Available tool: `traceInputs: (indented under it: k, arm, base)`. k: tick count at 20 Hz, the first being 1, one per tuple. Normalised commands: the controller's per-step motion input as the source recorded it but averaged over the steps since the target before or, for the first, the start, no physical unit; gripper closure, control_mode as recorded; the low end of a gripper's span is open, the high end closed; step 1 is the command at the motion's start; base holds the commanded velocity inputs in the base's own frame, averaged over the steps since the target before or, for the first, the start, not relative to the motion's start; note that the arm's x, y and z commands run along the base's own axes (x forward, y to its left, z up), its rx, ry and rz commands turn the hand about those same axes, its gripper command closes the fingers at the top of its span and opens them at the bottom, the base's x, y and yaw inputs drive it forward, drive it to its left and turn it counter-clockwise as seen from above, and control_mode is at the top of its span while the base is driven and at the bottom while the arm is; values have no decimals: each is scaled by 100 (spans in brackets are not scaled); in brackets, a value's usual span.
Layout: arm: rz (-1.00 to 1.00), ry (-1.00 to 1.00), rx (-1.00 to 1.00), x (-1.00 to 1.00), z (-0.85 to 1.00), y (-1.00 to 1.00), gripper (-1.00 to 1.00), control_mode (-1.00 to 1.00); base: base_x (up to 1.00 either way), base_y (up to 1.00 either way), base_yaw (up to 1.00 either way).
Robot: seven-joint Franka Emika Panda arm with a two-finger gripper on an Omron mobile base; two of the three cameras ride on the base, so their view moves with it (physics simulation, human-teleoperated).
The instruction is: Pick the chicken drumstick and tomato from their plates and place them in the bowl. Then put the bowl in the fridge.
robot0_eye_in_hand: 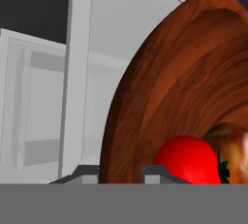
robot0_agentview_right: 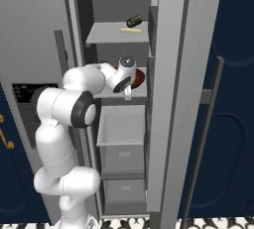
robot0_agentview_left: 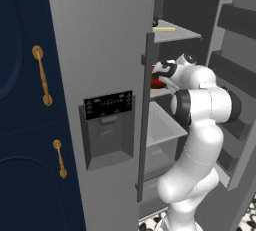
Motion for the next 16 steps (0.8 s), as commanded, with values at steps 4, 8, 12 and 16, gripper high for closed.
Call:
traceInputs:
  k: [4,8,12,16]
  arm:
    - [2,0,0,26,0,0,100,-100]
    - [2,0,0,6,0,5,-100,-100]
    - [3,0,0,-2,0,0,-100,-100]
    - [2,-8,0,-33,19,0,-100,-100]
  base:
    - [0,0,0]
    - [0,0,0]
    - [0,0,0]
    - [0,0,0]
